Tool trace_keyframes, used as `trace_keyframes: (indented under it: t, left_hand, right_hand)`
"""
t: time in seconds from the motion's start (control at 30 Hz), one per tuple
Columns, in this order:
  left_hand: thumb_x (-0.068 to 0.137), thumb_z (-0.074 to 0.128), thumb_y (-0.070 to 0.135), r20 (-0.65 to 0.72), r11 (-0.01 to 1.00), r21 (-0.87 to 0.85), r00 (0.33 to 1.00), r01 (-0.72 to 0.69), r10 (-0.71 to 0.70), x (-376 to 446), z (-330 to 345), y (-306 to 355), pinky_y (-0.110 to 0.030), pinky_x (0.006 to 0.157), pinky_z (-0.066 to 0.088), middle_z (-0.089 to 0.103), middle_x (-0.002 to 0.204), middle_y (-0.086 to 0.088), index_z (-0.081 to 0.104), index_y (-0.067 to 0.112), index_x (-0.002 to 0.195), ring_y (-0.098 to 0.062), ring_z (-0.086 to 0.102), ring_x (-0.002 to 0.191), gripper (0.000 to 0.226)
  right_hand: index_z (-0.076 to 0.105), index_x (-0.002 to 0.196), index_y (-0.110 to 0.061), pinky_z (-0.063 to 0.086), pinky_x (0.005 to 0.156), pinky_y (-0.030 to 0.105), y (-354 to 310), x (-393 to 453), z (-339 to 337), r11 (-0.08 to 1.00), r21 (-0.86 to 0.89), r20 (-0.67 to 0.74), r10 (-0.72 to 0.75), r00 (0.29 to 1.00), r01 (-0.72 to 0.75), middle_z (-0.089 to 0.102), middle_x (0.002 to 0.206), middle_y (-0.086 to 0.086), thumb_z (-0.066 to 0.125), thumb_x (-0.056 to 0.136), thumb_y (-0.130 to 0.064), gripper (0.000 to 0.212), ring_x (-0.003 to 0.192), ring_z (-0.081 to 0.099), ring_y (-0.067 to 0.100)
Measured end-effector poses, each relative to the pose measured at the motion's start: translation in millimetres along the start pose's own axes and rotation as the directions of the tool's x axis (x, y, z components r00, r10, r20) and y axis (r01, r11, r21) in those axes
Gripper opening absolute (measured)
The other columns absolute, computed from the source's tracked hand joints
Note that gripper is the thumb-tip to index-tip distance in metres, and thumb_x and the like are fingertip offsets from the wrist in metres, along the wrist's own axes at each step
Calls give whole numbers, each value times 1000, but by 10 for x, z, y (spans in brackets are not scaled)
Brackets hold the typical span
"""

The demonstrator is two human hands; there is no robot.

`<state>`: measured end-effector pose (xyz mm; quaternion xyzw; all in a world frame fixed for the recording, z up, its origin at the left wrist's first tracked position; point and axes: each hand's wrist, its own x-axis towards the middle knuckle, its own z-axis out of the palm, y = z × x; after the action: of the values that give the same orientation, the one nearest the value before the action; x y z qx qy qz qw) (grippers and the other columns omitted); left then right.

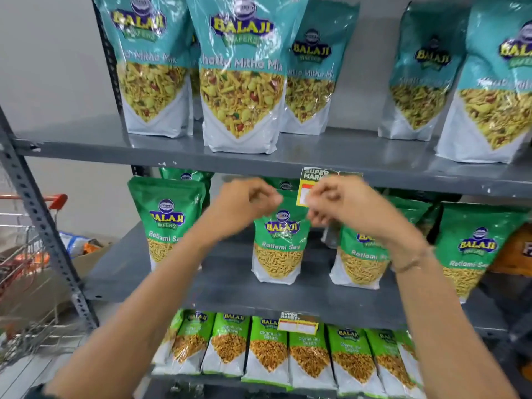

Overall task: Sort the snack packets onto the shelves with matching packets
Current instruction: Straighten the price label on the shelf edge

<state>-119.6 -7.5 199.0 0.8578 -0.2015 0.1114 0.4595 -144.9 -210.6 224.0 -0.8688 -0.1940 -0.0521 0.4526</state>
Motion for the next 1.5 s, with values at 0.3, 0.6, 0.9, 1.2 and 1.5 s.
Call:
trace_keyframes:
  t: [0.3, 0.6, 0.9, 1.2, 1.5]
  left_hand:
    - [64, 75, 54, -405, 985, -8, 900, 172, -160, 821, -1066, -93, -41, 101, 41, 50, 130, -9, 35, 5, 136, -27, 46, 122, 96]
    - [54, 85, 43, -62, 966, -240, 992, 91, -109, 1006, -1083, -195, -34, 92, 44, 64, 101, -4, 58, 6, 101, -20, 58, 98, 66]
    - [64, 84, 18, -7, 951, -302, 997, 70, -76, 1405, -453, 253, -19, 75, 50, 62, 79, 1, 65, 11, 86, -17, 61, 82, 31]
    - [45, 90, 32, 42, 912, -401, 996, 85, -74, 1635, -229, 192, -42, 100, 47, 70, 112, -10, 63, 6, 109, -25, 63, 109, 75]
    - [71, 77, 7, 45, 905, -416, 996, 94, -83, 1578, -197, 252, -37, 99, 48, 66, 120, -15, 59, 0, 117, -25, 62, 110, 50]
  right_hand:
    - [45, 128, -6, 46, 97, 32, -562, 1043, -205, 996, 57, -243, -51, 969, 67, 56, 119, 3, 75, 75, -31, 66, 107, 56, 18]
    - [49, 116, 10, 46, 97, 49, -445, 1351, 69, 976, 217, -176, 72, 982, -32, 63, 115, 26, 84, 60, -29, 77, 107, 59, 38]
    - [59, 116, -3, 53, 83, 32, -12, 1278, -589, 942, 333, -268, 148, 952, -53, 69, 108, 12, 83, 62, -12, 59, 101, 63, 25]
    - [52, 123, 0, 48, 98, 44, 164, 1327, -788, 937, 347, -250, 147, 957, -53, 65, 119, 16, 87, 43, -25, 91, 107, 62, 27]
    - [52, 125, -4, 43, 104, 47, 260, 1408, -855, 962, 267, -196, 111, 974, -56, 63, 124, 12, 91, 29, -44, 112, 116, 58, 27]
